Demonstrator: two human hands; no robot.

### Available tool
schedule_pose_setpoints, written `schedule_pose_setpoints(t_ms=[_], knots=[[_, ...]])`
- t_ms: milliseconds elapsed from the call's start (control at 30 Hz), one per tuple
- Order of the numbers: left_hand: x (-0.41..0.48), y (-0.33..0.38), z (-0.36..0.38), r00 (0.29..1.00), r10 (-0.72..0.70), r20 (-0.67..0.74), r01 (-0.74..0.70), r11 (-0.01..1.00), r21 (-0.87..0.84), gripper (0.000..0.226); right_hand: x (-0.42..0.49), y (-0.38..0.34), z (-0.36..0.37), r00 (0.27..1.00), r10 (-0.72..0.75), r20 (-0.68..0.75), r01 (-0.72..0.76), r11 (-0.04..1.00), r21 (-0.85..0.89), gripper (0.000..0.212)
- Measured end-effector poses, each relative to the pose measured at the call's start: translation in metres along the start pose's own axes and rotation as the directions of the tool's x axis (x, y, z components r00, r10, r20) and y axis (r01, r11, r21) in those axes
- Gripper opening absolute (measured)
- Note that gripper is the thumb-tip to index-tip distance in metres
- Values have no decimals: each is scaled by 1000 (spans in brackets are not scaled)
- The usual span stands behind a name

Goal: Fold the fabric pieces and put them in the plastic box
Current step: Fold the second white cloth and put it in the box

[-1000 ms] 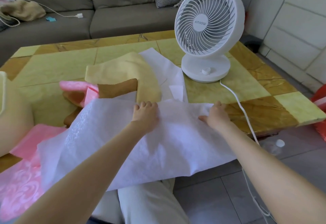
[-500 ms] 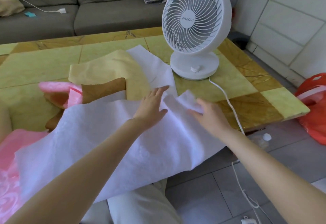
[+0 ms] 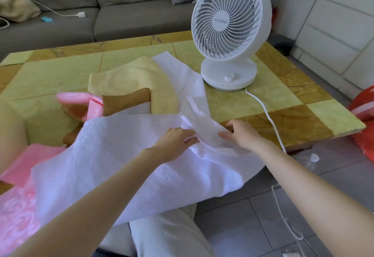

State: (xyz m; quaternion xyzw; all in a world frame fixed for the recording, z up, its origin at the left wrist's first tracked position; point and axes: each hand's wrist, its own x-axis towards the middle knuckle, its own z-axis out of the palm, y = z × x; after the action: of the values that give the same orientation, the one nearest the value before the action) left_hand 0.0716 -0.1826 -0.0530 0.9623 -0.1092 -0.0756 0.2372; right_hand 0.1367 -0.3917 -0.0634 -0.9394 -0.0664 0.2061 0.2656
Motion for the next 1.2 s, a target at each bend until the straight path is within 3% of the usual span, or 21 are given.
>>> schedule_pose_setpoints(t_ms=[33,100,167,233,333,467,567,633,700,767,867,967,1067,1200], knots=[[0,0,-1,1000,-23,-5,23,999,-34,24,1,-1,-1,1000,-16,19,15,999,41,20],[1,0,-2,998,-63,0,63,996,-64,26,1,-6,-4,997,-70,-21,71,995,70,31],[3,2,-3,997,-79,-14,78,996,-32,26,0,-8,-8,978,-99,-184,112,992,62,38],[7,6,-4,995,-95,-37,95,995,-14,27,0,-8,-17,910,-79,-406,100,994,31,37],[16,16,-8,986,-134,-94,128,990,-62,39,3,2,-43,823,13,-568,-15,1000,2,17],[38,34,-14,977,-135,-168,105,979,-177,40,11,20,-59,872,100,-479,-116,993,-4,22],[57,48,-12,972,-159,-171,111,959,-263,6,9,15,-51,878,85,-471,-14,988,153,36],[64,54,-6,988,-118,-98,88,959,-269,40,6,9,-42,871,11,-491,89,979,181,39],[63,52,0,994,-69,-84,52,980,-192,57,6,6,-34,867,-83,-491,160,980,117,40],[58,41,0,991,-76,-113,71,997,-42,55,10,3,-28,877,-176,-447,218,975,44,39],[52,15,-9,973,-194,-129,211,969,132,48,21,-1,-22,913,-250,-324,260,965,-11,35],[47,-4,-15,957,-281,-65,289,929,230,45,35,-7,-20,947,-249,-205,245,968,-47,36],[45,-10,-12,943,-334,6,316,898,306,53,46,-10,-18,981,-193,-30,187,972,-143,53],[49,-14,-11,927,-374,23,339,865,370,62,52,-8,-18,995,-103,10,101,942,-319,71]])
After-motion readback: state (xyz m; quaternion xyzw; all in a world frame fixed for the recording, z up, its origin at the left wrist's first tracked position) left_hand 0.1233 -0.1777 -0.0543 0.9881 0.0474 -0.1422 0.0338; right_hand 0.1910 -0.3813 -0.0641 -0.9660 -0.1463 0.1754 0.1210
